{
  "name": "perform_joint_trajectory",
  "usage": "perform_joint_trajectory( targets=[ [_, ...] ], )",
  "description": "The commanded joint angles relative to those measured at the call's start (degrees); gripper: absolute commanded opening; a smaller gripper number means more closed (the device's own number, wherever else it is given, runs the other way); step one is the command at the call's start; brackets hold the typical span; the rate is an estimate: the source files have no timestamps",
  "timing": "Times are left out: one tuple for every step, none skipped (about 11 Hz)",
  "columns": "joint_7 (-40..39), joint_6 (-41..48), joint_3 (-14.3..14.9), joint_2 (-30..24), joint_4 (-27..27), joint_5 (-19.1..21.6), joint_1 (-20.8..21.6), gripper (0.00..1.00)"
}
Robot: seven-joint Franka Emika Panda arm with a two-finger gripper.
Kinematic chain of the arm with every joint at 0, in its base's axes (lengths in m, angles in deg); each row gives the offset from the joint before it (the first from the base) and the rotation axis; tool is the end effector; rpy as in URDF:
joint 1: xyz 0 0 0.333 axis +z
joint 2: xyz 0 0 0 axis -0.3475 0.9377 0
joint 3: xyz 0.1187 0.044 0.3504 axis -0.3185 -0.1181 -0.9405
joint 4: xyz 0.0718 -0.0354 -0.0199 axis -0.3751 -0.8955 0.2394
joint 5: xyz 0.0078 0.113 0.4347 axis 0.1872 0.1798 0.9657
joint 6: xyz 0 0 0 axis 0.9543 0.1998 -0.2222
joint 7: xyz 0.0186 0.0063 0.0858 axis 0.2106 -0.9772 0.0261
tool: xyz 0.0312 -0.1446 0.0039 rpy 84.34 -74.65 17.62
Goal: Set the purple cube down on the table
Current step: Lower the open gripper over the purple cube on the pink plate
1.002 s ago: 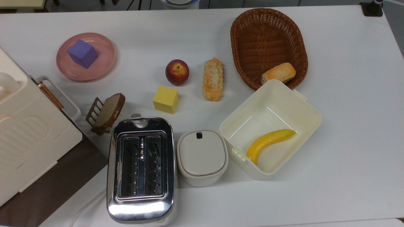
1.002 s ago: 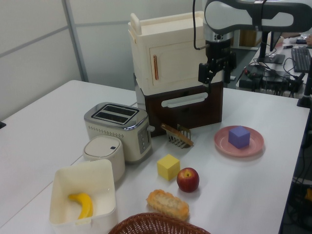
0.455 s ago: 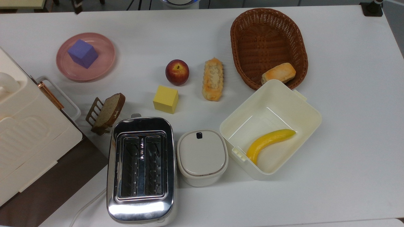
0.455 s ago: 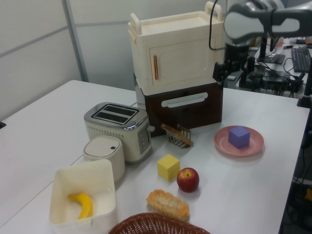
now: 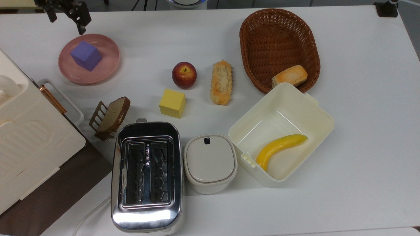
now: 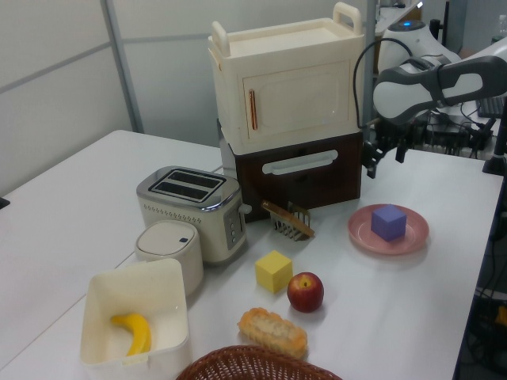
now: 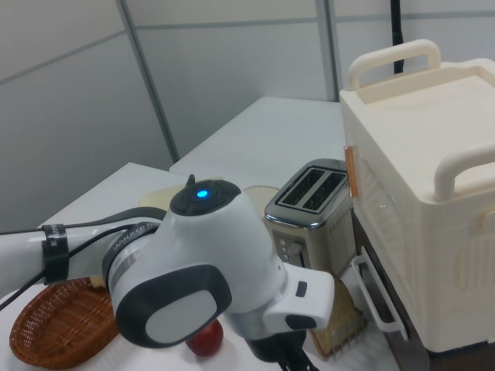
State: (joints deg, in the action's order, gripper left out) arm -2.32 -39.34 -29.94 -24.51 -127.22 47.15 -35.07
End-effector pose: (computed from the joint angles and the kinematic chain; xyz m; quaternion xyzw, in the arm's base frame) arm 0.5153 -0.3058 0.4718 0.9785 -0.1874 0.0604 0.0614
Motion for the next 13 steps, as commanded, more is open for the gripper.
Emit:
perform_joint_trajectory(
  targets=[
    [-6.7,-1.3,1.7,0.3,-1.4,0.2,0.3,1.00],
    [-6.6,-1.2,1.9,1.0,-1.4,0.3,0.3,1.00],
    [-6.2,-1.3,1.9,2.4,-1.3,0.7,0.4,1.00],
    [-5.6,-1.5,1.9,3.5,-1.1,3.7,0.5,1.00],
    [-5.4,-1.5,2.0,4.1,-1.1,7.5,0.4,1.00],
    [-5.4,-1.4,2.3,4.6,-1.2,9.6,0.0,1.00],
    [-5.3,-1.4,2.4,5.7,-1.3,10.0,-0.1,1.00],
    [-5.2,-1.5,2.4,6.7,-1.2,10.1,-0.1,1.00],
    [-4.7,-1.8,2.4,7.3,-1.2,10.3,-0.1,1.00],
    [-3.3,-3.0,2.4,8.3,-1.2,10.3,-0.1,1.00],
    [-2.4,-3.7,2.4,9.0,-1.2,10.3,-0.1,1.00],
    [-2.4,-3.9,2.5,9.6,-1.2,10.3,-0.1,1.00],
    [-2.4,-4.0,2.5,9.7,-1.2,10.2,-0.2,1.00]
  ],
)
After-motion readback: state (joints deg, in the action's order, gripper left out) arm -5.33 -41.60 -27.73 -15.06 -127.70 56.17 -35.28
